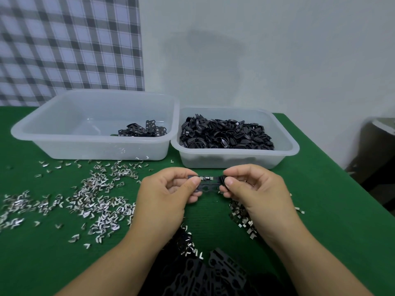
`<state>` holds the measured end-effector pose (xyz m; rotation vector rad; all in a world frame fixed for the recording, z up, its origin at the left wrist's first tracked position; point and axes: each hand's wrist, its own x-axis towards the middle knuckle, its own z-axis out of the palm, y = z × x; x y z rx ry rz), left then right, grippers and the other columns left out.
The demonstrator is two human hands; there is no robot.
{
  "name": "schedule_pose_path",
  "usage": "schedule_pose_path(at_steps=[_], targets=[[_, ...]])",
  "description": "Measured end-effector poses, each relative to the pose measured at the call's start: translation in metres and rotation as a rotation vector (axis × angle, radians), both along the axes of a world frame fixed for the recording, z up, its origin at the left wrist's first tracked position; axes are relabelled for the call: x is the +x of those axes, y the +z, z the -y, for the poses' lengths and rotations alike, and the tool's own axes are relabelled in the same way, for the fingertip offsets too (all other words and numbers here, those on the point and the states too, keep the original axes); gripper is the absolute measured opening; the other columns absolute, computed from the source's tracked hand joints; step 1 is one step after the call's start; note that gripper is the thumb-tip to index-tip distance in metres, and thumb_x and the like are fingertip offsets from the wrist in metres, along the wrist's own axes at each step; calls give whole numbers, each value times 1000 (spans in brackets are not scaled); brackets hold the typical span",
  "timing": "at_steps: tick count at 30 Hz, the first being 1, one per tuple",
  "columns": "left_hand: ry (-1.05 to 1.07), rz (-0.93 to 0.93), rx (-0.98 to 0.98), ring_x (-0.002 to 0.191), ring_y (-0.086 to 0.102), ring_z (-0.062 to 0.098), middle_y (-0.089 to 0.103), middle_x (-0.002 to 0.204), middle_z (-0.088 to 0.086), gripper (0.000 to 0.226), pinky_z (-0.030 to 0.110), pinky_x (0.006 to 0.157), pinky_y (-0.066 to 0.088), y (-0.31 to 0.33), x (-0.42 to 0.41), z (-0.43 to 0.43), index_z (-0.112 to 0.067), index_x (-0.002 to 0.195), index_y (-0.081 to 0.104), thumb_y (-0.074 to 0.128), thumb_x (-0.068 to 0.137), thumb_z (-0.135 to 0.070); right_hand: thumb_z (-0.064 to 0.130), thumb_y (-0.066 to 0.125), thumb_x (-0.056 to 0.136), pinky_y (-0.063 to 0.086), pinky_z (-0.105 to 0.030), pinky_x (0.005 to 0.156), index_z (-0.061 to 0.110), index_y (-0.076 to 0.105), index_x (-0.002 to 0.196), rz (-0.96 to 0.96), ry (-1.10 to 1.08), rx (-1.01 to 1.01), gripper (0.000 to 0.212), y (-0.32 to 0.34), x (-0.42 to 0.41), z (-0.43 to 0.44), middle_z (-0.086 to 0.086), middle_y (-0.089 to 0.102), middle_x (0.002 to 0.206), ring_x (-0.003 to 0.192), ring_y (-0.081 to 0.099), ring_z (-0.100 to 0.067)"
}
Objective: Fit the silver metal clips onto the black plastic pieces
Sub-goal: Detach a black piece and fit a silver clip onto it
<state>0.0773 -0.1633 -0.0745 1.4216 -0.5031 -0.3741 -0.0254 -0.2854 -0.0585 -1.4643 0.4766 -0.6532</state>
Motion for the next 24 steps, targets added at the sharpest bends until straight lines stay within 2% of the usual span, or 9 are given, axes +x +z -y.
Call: schedule_pose_path(at_steps=[10, 16, 21, 24], targets=[[-9, -12, -15, 57, 70, 13, 71, 62, 8, 12, 14, 53, 52, 0, 1, 0, -12, 75, 71, 70, 80, -1, -6, 65, 80, 52, -16, 61, 8, 69, 86, -14, -35, -31, 16, -1, 1, -3, -3, 69, 67, 63, 67, -13], [-30, 23, -7, 57, 69, 11, 70, 63, 8, 18, 14, 56, 52, -2, 1, 1, -14, 75, 72, 67, 81, 2, 2, 64, 83, 48, -12, 57, 15, 71, 89, -125, -9, -116, 17, -1, 2, -3, -3, 72, 69, 60, 65, -4], [-48, 58, -9, 58, 68, 9, 70, 68, 15, 17, 14, 58, 52, -1, 1, 0, -13, 78, 73, 66, 83, 2, 3, 62, 85, 48, -14, 57, 12, 69, 87, -157, 24, -138, 12, 0, 1, -2, -5, 71, 68, 58, 62, -6], [-54, 72, -13, 58, 68, 9, 70, 66, 10, 17, 13, 58, 52, -1, 0, 0, -13, 79, 73, 66, 82, 2, 0, 61, 84, 49, -14, 58, 11, 69, 86, -146, 19, -110, 13, 1, 2, -2, -4, 70, 66, 58, 62, -6]])
